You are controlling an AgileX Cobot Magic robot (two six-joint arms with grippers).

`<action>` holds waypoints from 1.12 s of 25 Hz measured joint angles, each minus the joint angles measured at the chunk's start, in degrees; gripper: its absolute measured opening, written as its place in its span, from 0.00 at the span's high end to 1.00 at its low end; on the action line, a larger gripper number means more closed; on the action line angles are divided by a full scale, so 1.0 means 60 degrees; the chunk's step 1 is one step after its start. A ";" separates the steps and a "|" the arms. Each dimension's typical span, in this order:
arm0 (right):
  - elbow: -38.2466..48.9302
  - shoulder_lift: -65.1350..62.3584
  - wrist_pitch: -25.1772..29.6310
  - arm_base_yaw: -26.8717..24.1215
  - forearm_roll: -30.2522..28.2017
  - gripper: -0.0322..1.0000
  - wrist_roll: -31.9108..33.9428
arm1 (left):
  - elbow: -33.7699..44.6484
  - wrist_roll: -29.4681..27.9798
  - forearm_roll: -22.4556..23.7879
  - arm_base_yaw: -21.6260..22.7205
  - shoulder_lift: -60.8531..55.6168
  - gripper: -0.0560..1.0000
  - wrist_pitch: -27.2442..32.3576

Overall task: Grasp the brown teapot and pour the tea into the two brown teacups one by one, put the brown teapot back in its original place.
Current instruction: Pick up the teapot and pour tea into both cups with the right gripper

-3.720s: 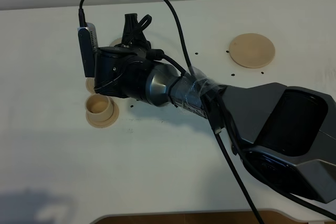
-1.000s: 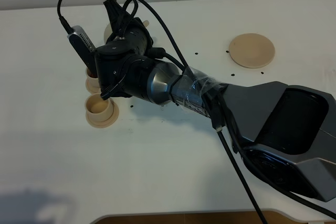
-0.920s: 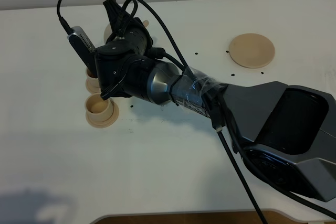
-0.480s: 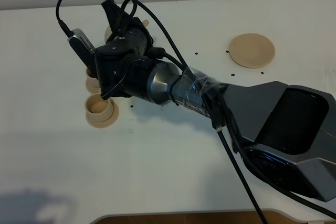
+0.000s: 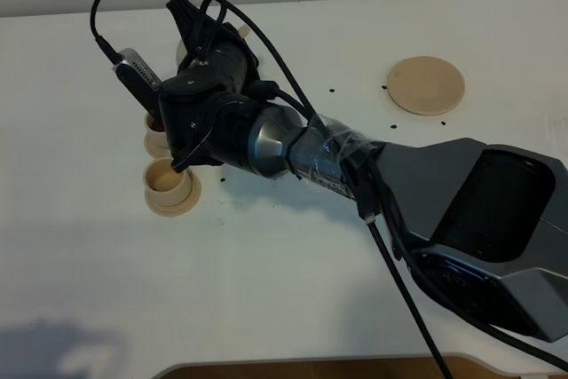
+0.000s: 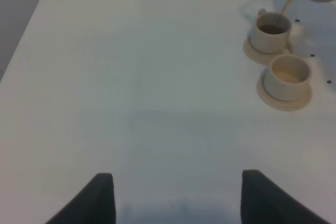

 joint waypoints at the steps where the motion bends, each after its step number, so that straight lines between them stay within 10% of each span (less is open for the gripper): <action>1: 0.0000 0.0000 0.0000 0.0000 0.0003 0.86 0.0000 | 0.0000 0.0000 0.0003 0.0000 0.0000 0.42 0.0000; 19: 0.0000 0.0000 -0.0007 0.0046 0.0742 0.86 -0.0167 | 0.0000 0.0000 0.0011 0.0000 0.0000 0.42 0.0000; 28: 0.0000 0.0000 0.0132 0.0046 0.1293 0.86 0.1751 | 0.0000 0.0000 0.0011 0.0000 0.0000 0.42 0.0000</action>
